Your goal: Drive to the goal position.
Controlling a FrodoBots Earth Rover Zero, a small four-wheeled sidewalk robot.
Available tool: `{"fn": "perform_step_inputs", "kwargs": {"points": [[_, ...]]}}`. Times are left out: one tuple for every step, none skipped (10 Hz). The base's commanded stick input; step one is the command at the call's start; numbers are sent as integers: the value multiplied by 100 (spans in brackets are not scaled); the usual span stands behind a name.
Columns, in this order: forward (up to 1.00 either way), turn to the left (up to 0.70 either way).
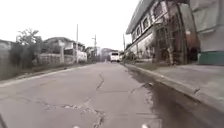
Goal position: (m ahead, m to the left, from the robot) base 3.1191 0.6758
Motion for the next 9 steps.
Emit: {"fn": "perform_step_inputs", "kwargs": {"points": [[90, -7], [90, -8], [90, -10], [90, -11], [90, -12], [90, -12], [90, -12], [90, -9], [90, -6]]}}
